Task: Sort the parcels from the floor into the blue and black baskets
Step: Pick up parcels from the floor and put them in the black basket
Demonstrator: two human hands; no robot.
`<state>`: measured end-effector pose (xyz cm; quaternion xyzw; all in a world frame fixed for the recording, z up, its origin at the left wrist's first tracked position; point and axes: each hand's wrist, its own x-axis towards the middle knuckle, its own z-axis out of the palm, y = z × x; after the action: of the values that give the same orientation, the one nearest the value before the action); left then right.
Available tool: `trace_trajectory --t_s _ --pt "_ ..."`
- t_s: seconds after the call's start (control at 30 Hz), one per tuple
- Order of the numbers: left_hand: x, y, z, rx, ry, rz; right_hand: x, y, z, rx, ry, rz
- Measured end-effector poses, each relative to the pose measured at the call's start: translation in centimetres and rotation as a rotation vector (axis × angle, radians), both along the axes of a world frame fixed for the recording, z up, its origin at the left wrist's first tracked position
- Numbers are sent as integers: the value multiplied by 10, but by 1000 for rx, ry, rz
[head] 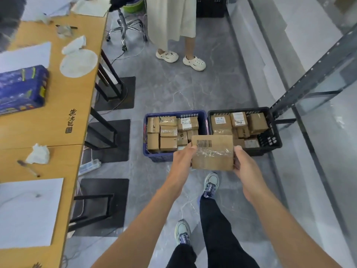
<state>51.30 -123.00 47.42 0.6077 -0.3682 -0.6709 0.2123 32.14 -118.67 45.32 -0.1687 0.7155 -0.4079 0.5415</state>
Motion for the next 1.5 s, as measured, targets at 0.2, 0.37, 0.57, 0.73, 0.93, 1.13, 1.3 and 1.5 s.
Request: trace_trajectory --t_s 0.2,0.37,0.57,0.73,0.93,1.13,1.3,1.5 --pt "-27 -77 -48 80 -78 69 -24 -85 -63 104 -71 51" --pt "-44 -127 -97 147 -114 89 -44 -142 -117 174 -103 170" --pt "-52 -171 -172 209 -185 109 -50 -193 -198 262 -106 237" --pt "-50 -208 -255 250 -224 85 -42 -229 -283 325 -111 258" --pt "-49 -252 -362 313 -288 43 -29 -266 -396 347 -121 196" --pt "-42 -292 -442 342 -275 -30 -18 -305 -486 418 -123 162" --pt "-51 -318 -495 363 -322 -104 -12 -334 -522 465 -132 170" --pt "-62 -328 -526 395 -364 -69 -7 -351 -552 471 -128 180"
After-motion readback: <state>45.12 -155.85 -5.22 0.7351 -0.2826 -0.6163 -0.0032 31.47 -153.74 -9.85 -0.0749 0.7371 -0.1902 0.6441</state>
